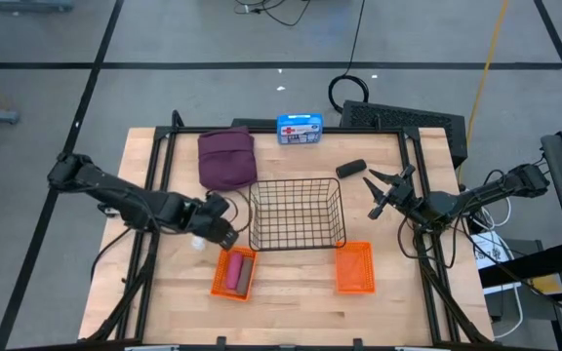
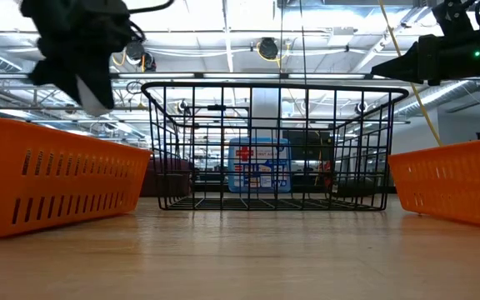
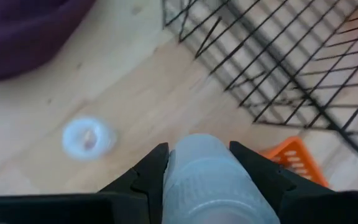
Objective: Pick & Place Medicine items
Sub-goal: Put the bottom white pill bottle into the right orange basket
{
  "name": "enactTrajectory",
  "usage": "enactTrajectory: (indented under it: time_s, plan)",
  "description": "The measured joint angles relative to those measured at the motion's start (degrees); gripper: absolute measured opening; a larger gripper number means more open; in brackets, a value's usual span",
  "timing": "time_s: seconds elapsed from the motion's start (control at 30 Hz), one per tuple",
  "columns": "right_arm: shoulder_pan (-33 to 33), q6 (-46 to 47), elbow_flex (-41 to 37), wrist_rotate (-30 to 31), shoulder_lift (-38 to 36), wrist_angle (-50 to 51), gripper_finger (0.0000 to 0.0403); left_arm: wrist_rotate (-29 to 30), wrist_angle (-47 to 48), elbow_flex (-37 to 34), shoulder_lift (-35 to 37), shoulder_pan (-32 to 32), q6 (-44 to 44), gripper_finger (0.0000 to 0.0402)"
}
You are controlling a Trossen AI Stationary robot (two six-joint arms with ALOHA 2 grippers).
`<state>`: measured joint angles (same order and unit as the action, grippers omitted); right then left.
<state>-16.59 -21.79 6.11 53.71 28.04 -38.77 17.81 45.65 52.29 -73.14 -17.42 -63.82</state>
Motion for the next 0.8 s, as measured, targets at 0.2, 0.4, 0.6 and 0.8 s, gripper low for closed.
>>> enactTrajectory:
  time_s: [0.2, 0.4, 0.6, 0.8]
  plan:
    - [0.0, 0.0, 0.0, 0.0, 0.0, 0.0, 0.0110, 0.0, -8.0, 0.0, 0.0, 1.8, 11.5, 0.0153]
    - [0.0, -0.1, 0.0, 0.0, 0.0, 0.0, 0.0110, 0.3, -18.0, 0.0, 0.0, 4.6, 23.9, 0.0153]
    - [0.0, 0.0, 0.0, 0.0, 0.0, 0.0, 0.0110, 0.3, -31.1, 0.0, 0.0, 8.1, 37.3, 0.0154]
    - [0.0, 0.0, 0.0, 0.0, 0.0, 0.0, 0.0110, 0.1, -43.0, 0.0, -0.8, 10.6, 49.1, 0.0154]
